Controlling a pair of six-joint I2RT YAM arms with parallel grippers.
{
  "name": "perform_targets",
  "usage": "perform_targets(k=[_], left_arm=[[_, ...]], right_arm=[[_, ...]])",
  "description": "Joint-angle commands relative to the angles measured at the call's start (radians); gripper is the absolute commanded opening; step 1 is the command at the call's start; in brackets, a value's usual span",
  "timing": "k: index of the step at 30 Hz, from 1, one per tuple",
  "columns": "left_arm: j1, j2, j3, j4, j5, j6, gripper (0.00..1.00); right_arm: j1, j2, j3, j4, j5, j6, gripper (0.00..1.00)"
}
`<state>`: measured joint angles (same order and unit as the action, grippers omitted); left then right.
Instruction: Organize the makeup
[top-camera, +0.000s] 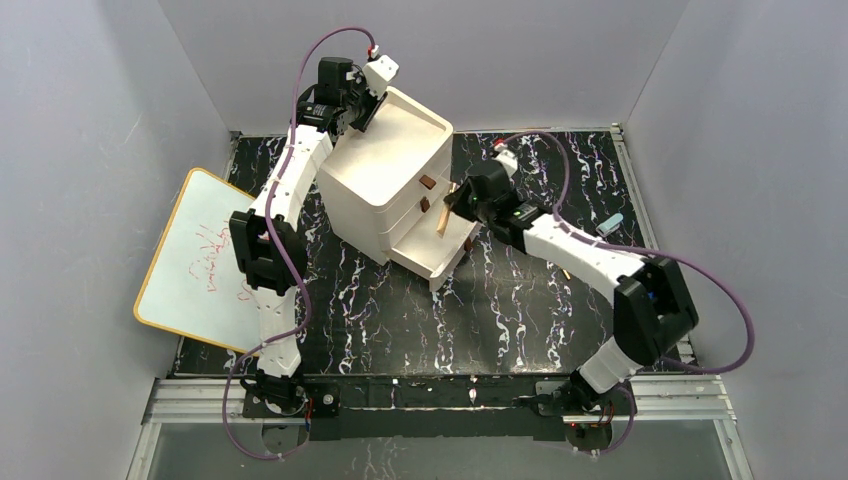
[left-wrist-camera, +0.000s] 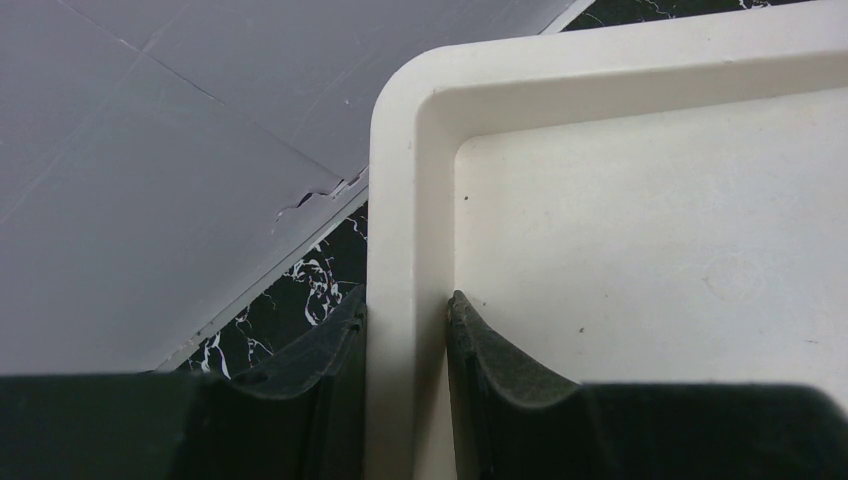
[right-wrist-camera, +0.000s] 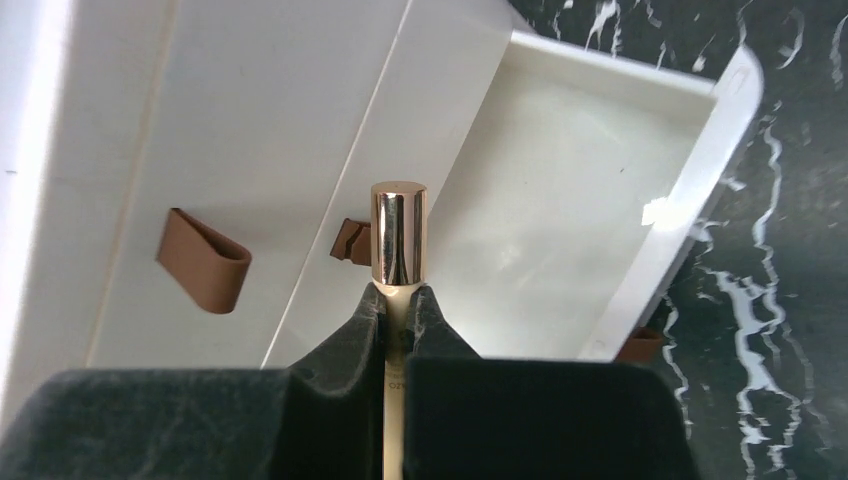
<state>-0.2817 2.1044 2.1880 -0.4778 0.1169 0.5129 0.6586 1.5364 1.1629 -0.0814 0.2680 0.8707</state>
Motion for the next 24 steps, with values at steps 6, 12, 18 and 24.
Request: perform_targets(k=[6,12,18,24], left_arm=[[-0.064,0.068,-0.059,-0.211,0.014,0.055,0.00],[-0.065,0.077,-0.052,-0.213,0.018,0.055,0.00],[-0.064,0.076,-0.052,-0.214,0.015,0.055,0.00],[-0.064,0.076,-0.054,-0.213,0.013,0.056,0.00]], right_arm=[[0.063,0.171,0.190,-0.155,0.174,0.255,0.01],[0.074,0.305,0.349,-0.462,0.260,0.412,0.01],[0.081,0.405,0.453,-0.604,0.294,0.476,0.01],[0.083,0.448,0.442,-0.614,0.283,0.477,0.01]])
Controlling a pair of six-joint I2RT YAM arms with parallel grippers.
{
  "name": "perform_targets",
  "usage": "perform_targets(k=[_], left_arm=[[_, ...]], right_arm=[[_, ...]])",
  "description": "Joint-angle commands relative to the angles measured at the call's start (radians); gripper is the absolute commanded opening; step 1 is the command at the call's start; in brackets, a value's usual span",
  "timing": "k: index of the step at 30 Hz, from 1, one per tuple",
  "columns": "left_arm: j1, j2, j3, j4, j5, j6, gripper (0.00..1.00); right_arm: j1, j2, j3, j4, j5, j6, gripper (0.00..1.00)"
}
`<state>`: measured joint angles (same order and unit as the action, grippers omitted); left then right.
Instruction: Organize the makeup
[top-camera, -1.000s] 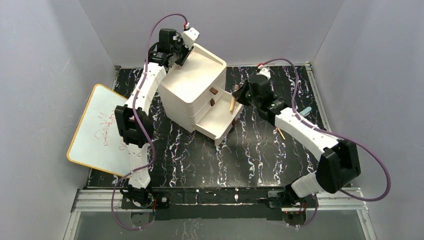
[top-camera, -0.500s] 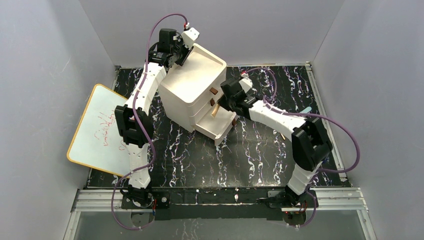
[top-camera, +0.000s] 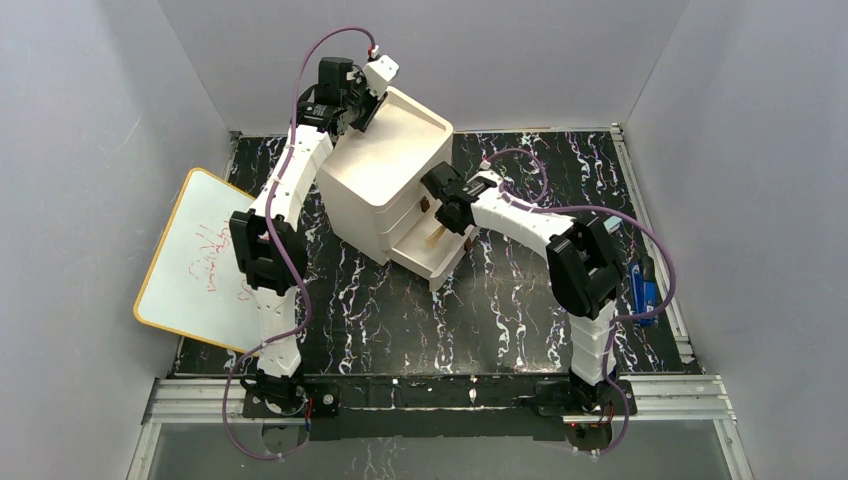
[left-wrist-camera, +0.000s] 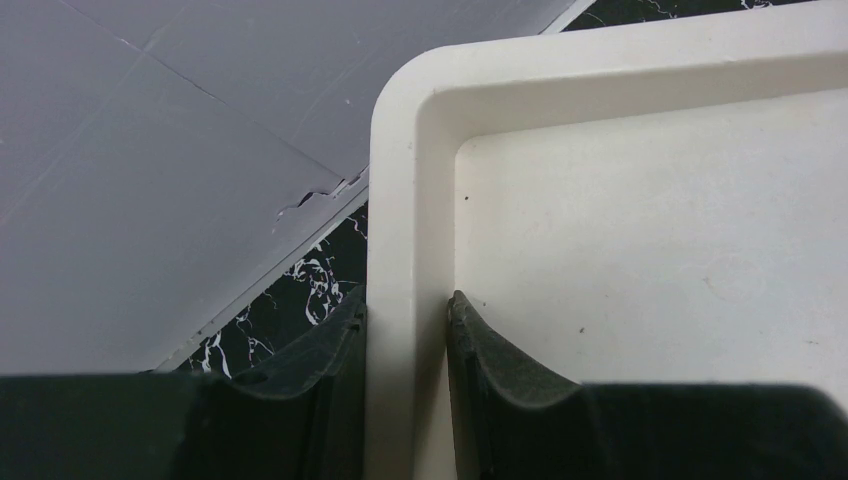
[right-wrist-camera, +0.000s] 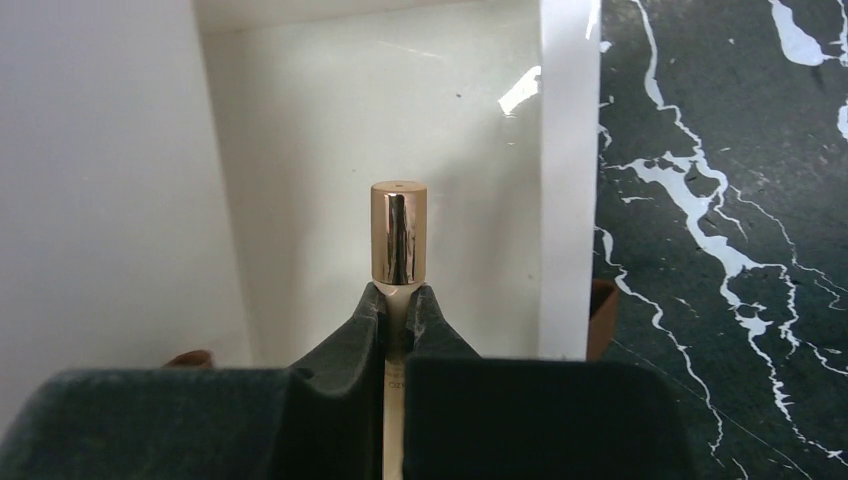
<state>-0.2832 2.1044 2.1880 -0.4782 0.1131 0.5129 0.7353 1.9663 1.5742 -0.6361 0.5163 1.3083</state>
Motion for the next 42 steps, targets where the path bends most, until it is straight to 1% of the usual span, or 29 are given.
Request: perform_targets(k=[1,3,7,9,10,12,13,16,22,25,27,29,30,32,34,36,39,40,42], left_arm=[[-0.062,0.075,-0.054,-0.212,0.017,0.056,0.00],[-0.062,0.077,-0.054,-0.213,0.017,0.055,0.00],[-0.063,0.077,-0.052,-0.213,0.017,0.055,0.00],[-0.062,0.076,-0.054,-0.213,0.019,0.054,0.00],[-0.063,0.075,-0.054,-0.213,0.018,0.055,0.00],[-0.063,0.074,-0.056,-0.213,0.019,0.055,0.00],[-0.063,0.074,-0.056,-0.212,0.018,0.056,0.00],[-0.062,0.076,-0.056,-0.212,0.019,0.055,0.00],[-0.064,0.077,-0.056,-0.211,0.017,0.056,0.00],[-0.064,0.077,-0.057,-0.211,0.011,0.057,0.00],[-0.063,0.079,-0.057,-0.211,0.009,0.058,0.00],[-0.064,0.079,-0.056,-0.212,0.011,0.056,0.00],[-0.064,0.079,-0.056,-0.211,0.011,0.056,0.00],[-0.064,0.077,-0.057,-0.212,0.010,0.057,0.00],[-0.063,0.072,-0.061,-0.211,0.009,0.061,0.00],[-0.063,0.072,-0.060,-0.210,0.011,0.061,0.00],[-0.064,0.080,-0.052,-0.214,0.020,0.058,0.00],[-0.065,0.083,-0.052,-0.215,0.020,0.058,0.00],[-0.066,0.087,-0.054,-0.217,0.019,0.058,0.00]], right_arm=[[0.006,0.023,0.024,-0.058,0.030,0.037,0.01],[0.006,0.027,0.009,-0.047,0.019,0.033,0.01],[0.006,0.020,-0.021,0.001,0.001,0.005,0.14],[0.006,0.010,-0.028,0.028,-0.004,-0.019,0.32],[0.007,0.003,-0.034,0.046,-0.004,-0.031,0.39],[0.007,-0.018,-0.043,0.076,-0.001,-0.051,0.48],[0.008,-0.030,-0.047,0.089,0.003,-0.061,0.51],[0.008,-0.073,-0.052,0.121,0.013,-0.098,0.55],[0.007,-0.252,-0.143,0.358,-0.007,-0.283,0.55],[0.006,-0.333,-0.152,0.369,0.049,-0.378,0.56],[0.006,-0.379,-0.155,0.365,0.079,-0.514,0.56],[-0.002,-0.426,-0.177,0.368,0.063,-0.696,0.62],[-0.007,-0.452,-0.208,0.389,0.061,-0.766,0.63],[-0.035,-0.507,-0.276,0.437,0.019,-0.910,0.69],[-0.086,-0.536,-0.296,0.408,-0.036,-1.013,0.72],[-0.155,-0.516,-0.261,0.291,-0.109,-1.109,0.74],[-0.221,-0.434,-0.187,0.111,-0.076,-1.212,0.74],[-0.233,-0.420,-0.191,0.084,-0.068,-1.232,0.75],[-0.249,-0.419,-0.247,0.091,-0.066,-1.278,0.75]])
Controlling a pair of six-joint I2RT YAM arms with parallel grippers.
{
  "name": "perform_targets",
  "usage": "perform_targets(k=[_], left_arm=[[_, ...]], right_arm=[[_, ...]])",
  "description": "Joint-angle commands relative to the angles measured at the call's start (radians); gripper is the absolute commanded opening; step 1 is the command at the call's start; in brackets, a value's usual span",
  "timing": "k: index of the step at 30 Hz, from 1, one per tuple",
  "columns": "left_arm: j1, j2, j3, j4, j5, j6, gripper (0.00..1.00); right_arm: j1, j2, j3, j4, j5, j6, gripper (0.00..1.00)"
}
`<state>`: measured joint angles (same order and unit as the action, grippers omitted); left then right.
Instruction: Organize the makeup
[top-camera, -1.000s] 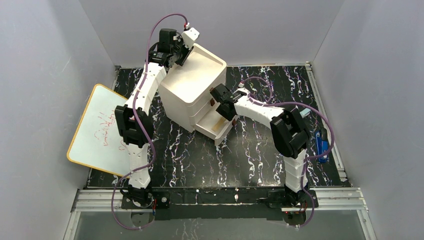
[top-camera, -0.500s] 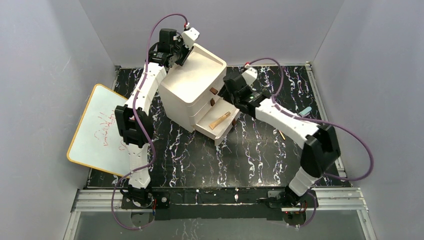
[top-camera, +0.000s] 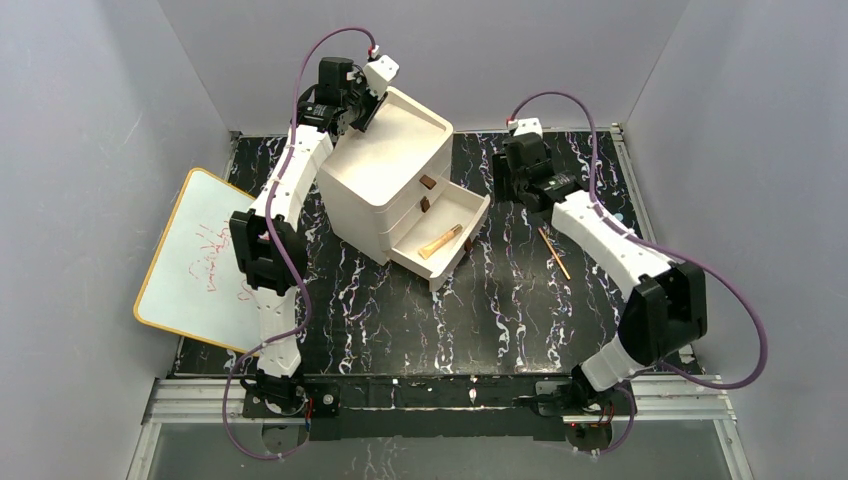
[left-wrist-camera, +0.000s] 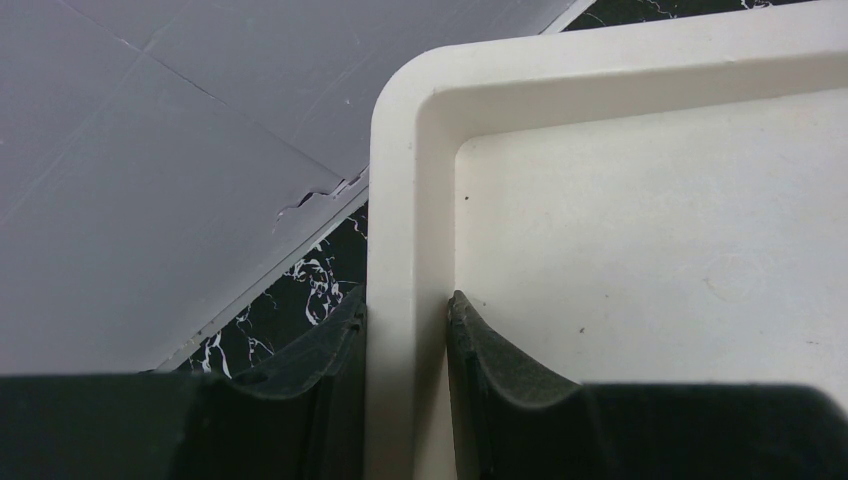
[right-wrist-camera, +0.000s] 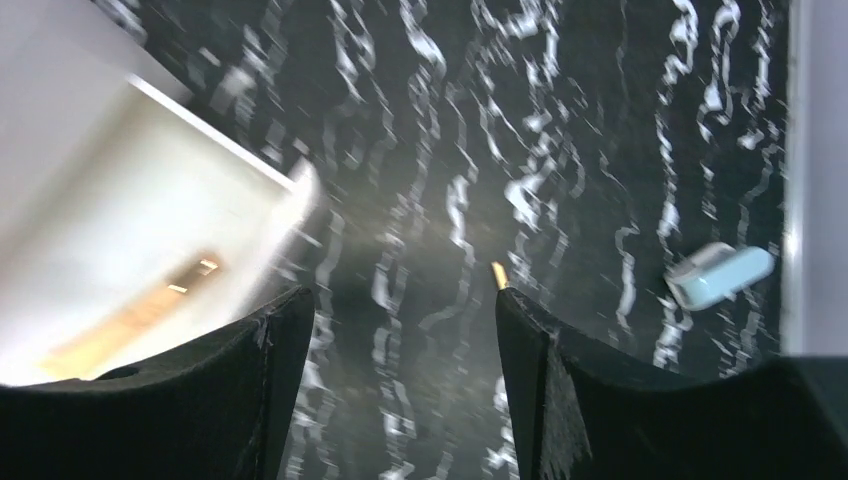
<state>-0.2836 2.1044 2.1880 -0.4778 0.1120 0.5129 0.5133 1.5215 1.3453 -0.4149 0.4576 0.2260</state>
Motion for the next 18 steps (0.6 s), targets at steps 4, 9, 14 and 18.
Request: perform_targets(k=[4,9,14,18], left_arm=[[-0.071,0.093,-0.054,-0.215,0.031,0.058,0.00],[-0.072,0.113,-0.041,-0.223,0.035,0.052,0.00],[-0.078,0.104,-0.050,-0.222,0.040,0.054,0.00],[-0.087,0.103,-0.054,-0.224,0.038,0.056,0.00]], right_arm=[[-0.048,0.008,-0.165,-0.069,-0.014,-0.301,0.76],[-0.080,0.020,-0.307,0.022,-0.002,-0.386,0.78],[-0.163,0.103,-0.322,0.042,0.009,-0.375,0.78],[-0.228,0.096,-0.346,0.098,-0.036,-0.373,0.78]])
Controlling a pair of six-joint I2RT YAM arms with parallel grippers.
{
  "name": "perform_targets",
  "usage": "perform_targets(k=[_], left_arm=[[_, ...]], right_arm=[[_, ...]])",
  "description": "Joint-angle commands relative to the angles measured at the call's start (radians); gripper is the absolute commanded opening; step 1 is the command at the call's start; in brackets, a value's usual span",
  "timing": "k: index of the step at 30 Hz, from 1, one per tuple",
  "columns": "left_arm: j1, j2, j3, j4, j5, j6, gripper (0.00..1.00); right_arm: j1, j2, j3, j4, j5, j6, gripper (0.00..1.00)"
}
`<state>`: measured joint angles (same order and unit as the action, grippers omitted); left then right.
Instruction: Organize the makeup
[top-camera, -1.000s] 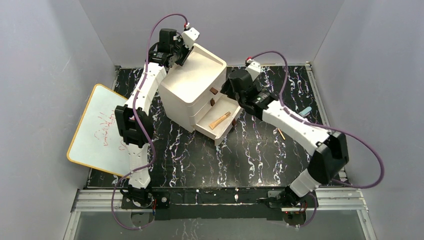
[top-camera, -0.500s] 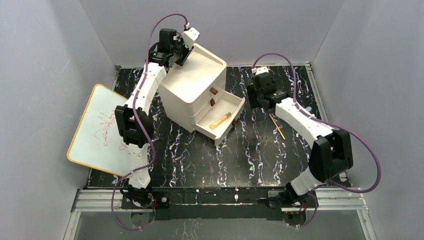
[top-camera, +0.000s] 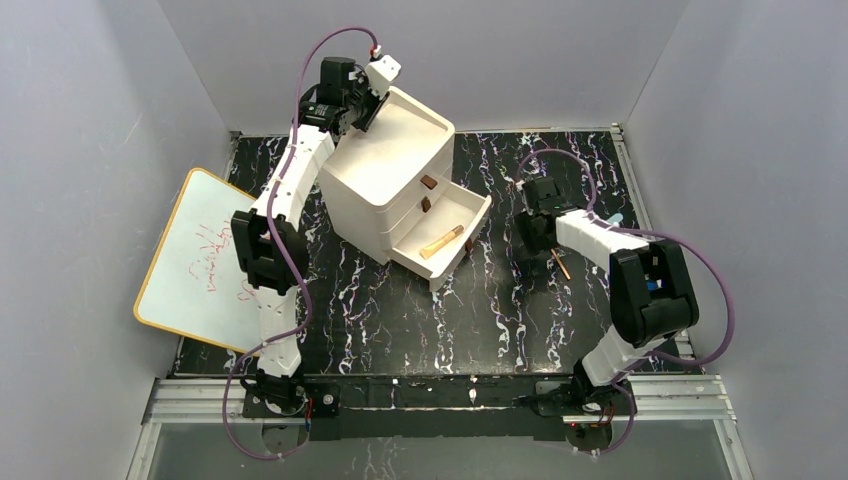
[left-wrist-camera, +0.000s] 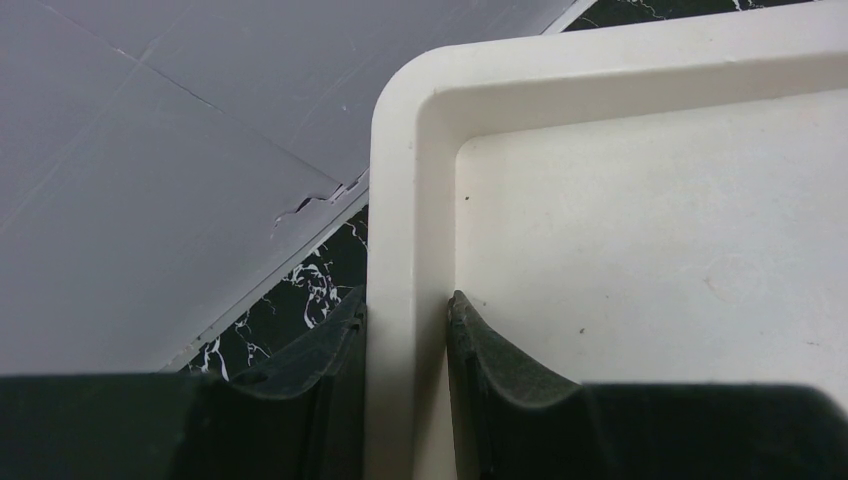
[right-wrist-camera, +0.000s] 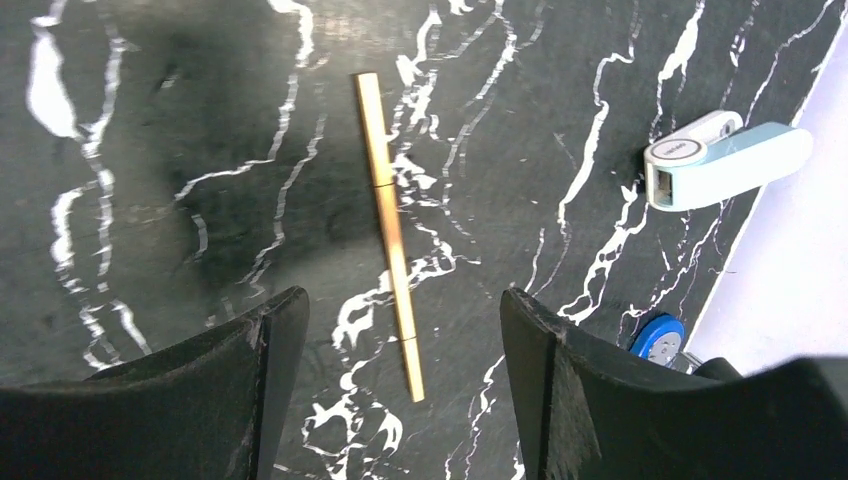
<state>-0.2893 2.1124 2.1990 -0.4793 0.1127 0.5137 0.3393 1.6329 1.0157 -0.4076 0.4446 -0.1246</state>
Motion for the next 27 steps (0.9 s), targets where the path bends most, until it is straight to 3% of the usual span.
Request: perform_targets(k=[1,7,13,19,27], left_arm=[[-0.082,0.096,-0.065,-0.224,0.037,0.056,0.00],[-0.086,0.098,-0.060,-0.229,0.034,0.059,0.00],[-0.086,0.089,-0.063,-0.230,0.020,0.064,0.00],[-0.086,0.087,-0.068,-0.229,0.012,0.067,0.00],[-0.086,0.094,-0.068,-0.228,0.002,0.069,0.00]], right_arm=[[-0.081,-0.021,-0.019,0.100,-0.052,-0.021,0.77],[-0.179,-0.008,-0.014,0.126,-0.230,0.020,0.72],[-0.193,0.034,-0.018,0.134,-0.381,0.041,0.69],[-0.194,0.074,-0.020,0.128,-0.382,0.042,0.67],[-0.195,0.090,-0.025,0.136,-0.246,0.039,0.62]])
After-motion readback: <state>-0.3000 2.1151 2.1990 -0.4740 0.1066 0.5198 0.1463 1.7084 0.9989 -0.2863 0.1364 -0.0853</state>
